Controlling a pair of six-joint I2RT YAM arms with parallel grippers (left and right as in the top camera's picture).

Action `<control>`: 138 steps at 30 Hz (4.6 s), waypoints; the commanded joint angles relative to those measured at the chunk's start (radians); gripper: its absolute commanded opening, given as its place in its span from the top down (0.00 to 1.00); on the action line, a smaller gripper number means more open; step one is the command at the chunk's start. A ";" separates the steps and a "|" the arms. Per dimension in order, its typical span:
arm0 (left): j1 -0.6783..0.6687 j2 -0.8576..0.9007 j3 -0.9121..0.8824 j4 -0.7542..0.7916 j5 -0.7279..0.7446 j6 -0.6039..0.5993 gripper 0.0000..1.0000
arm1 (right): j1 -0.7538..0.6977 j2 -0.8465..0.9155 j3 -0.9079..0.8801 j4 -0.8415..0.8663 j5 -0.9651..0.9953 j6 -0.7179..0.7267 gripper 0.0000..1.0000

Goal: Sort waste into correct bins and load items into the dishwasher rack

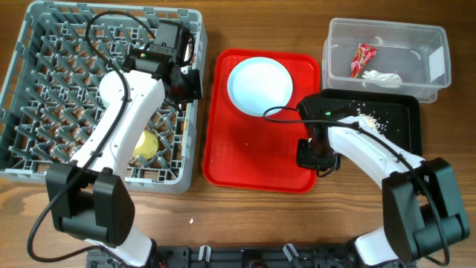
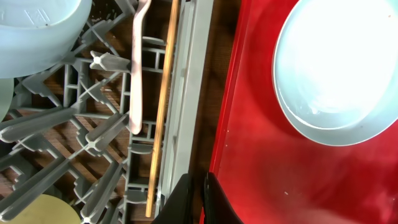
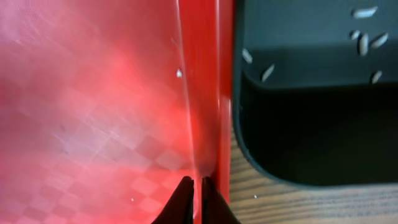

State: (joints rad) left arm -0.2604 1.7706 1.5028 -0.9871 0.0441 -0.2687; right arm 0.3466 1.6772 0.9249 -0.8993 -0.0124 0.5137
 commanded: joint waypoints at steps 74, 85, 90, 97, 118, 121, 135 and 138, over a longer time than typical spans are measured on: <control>0.003 -0.019 0.001 -0.001 0.012 -0.009 0.96 | -0.087 0.051 0.193 0.143 0.132 -0.068 0.96; 0.003 -0.019 0.001 -0.002 0.012 -0.010 0.96 | -0.096 0.063 0.193 0.144 0.083 -0.090 0.96; 0.003 -0.019 0.001 -0.002 0.012 -0.009 0.96 | -0.096 0.105 0.193 0.143 0.096 -0.079 0.96; 0.003 -0.019 0.001 -0.002 0.012 -0.010 0.96 | -0.096 0.116 0.193 0.154 0.153 -0.023 0.96; 0.003 -0.019 0.001 -0.001 0.012 -0.009 0.95 | -0.114 0.116 0.196 0.148 0.113 -0.091 0.94; 0.003 -0.019 0.001 -0.001 0.012 -0.009 0.94 | -0.114 0.101 0.227 0.127 0.007 -0.165 0.90; -0.071 -0.018 0.006 0.071 0.006 0.000 0.41 | -0.223 -0.182 0.322 0.003 -0.015 -0.127 0.44; -0.131 -0.018 0.041 0.086 -0.048 0.008 0.34 | -0.312 -0.227 0.322 -0.051 -0.015 -0.130 0.42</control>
State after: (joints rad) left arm -0.3222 1.7706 1.5028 -0.9112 0.0471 -0.2764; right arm 0.1184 1.4948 1.2350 -0.9142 -0.0208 0.3698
